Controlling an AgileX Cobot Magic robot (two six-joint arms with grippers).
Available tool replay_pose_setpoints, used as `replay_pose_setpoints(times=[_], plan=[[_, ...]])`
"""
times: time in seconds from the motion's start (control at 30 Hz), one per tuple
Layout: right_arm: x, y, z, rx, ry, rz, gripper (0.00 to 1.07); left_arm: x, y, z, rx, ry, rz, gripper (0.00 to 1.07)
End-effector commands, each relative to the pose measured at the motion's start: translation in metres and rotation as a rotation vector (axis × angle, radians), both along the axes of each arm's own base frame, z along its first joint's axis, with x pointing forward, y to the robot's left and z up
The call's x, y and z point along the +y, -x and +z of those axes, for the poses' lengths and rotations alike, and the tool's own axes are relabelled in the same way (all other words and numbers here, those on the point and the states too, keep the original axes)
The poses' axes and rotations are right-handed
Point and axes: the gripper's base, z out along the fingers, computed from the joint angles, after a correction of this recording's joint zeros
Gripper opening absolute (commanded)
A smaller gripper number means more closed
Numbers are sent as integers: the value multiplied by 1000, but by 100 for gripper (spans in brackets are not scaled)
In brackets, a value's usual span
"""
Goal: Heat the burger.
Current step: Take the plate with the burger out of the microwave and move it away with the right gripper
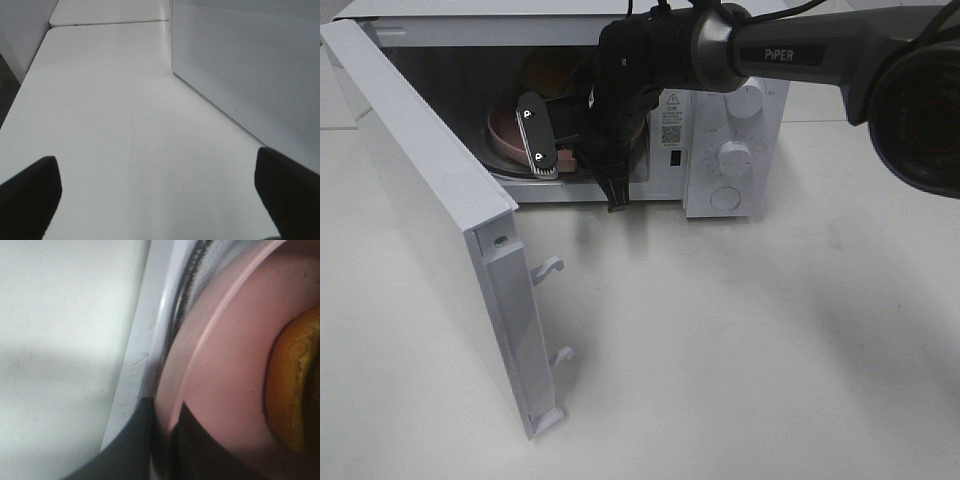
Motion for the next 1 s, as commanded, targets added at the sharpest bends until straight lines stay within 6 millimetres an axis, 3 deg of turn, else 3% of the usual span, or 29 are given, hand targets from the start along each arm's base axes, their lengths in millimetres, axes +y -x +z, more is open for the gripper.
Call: replay_pose_setpoints(times=[0.03,0.33,1.0], plan=[[-3,4,16,-76,11,83,0,0,3,-1,-17,4,3,98],[-17,26,28,-211,40,229,0,0,3,-1,-17,4,3,98],[-37,62,43,-195,20,273,0,0,3,-1,-17,4,3,98]])
